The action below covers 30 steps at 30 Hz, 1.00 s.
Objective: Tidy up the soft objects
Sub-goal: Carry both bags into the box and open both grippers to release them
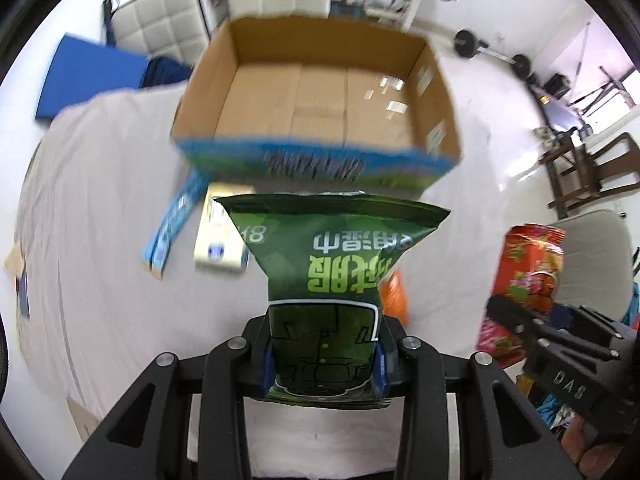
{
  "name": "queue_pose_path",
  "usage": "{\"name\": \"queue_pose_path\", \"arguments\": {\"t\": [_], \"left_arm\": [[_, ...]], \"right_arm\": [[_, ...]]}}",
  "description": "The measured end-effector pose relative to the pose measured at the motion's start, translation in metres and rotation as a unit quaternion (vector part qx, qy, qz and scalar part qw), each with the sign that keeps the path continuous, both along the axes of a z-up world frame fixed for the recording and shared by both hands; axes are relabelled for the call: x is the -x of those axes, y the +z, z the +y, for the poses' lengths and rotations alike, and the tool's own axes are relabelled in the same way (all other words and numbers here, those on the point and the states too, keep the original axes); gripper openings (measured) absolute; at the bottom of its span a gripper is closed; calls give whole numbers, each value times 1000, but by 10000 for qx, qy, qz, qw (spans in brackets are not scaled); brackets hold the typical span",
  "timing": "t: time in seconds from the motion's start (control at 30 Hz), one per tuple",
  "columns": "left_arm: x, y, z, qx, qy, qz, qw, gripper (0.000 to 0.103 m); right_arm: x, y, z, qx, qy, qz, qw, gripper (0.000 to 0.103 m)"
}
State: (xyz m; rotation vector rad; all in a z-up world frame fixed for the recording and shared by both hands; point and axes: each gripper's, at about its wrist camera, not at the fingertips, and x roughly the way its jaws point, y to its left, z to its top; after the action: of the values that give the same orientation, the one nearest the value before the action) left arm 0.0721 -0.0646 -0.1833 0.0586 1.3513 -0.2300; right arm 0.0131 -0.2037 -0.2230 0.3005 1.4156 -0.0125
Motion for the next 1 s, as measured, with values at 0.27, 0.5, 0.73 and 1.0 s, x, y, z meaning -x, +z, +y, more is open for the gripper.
{"name": "queue_pose_path", "arguments": {"t": [0.27,0.5,0.73,1.0], "left_arm": [[-82,30,-9,276,-290,-231,9989,33],[-186,1,-6,320,-443,57,9985,33],[-278,-52,-13,423,-473,704,9955,33],[-331,-111,-29,661,-632,1410,9858,33]], "right_arm": [[-76,63,4,-159,-166,-549,9982,45],[-176,53,14,-126,-322,-590,9977,45],[-271,-32,29,103,-144,-181,9997,45],[-326,-105,24,181,-99,249,9995,46]]}}
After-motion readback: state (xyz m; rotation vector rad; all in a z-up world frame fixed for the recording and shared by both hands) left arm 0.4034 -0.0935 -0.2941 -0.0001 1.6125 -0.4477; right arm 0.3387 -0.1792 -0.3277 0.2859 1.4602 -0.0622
